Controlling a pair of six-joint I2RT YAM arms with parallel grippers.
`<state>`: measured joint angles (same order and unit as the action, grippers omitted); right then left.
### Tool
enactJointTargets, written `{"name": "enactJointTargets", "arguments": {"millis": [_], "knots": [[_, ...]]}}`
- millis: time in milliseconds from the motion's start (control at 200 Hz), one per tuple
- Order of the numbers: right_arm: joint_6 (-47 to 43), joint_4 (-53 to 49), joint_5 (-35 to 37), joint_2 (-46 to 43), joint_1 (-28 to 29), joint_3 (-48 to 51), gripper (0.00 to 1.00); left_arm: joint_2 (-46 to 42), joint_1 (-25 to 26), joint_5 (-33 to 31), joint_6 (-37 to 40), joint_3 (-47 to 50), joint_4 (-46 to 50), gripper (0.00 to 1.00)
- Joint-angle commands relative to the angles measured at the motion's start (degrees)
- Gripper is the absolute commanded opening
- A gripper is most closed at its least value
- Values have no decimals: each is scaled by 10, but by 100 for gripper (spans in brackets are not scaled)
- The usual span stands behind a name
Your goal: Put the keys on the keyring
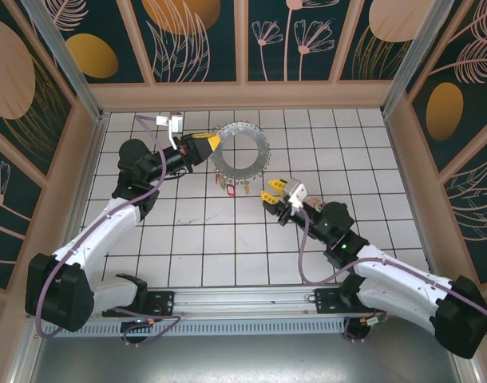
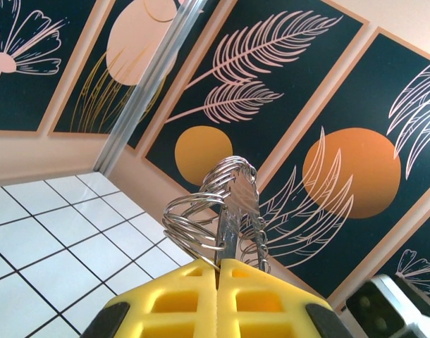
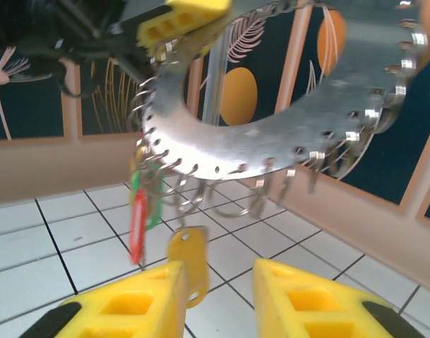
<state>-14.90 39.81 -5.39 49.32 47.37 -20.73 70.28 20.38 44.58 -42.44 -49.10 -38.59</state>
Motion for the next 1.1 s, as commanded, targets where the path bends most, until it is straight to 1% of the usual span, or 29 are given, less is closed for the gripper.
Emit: {"name": "enactJointTargets", "arguments": {"millis": [0,85,120,165,445,576,771,851,876,966,1096], "knots": [[-68,80,68,15,22,10,27,-3,5,4,0,-23,-29,0],[-75,86,77,26,28,7,25,-2,5,1,-3,-22,-32,0],[-74,85,76,29,29,4,22,-1,6,1,-6,-22,-34,0],[-71,88,74,30,30,3,21,-1,6,1,-8,-20,-36,0],[-49,93,65,39,30,-8,18,-1,7,-2,-8,-21,-34,0],[-43,88,43,43,31,-15,18,-1,7,-3,-8,-21,-33,0],[-43,89,70,45,30,-14,20,-2,7,-3,-8,-22,-32,0],[-50,81,65,44,30,-20,19,-3,7,-4,-6,-21,-29,0],[-51,78,45,45,30,-23,19,-5,7,-5,-6,-21,-29,0],[-50,72,24,47,32,-29,19,-3,7,-9,-6,-22,-28,0],[-59,61,34,52,39,-37,18,-3,8,-11,-8,-22,-28,0]]}}
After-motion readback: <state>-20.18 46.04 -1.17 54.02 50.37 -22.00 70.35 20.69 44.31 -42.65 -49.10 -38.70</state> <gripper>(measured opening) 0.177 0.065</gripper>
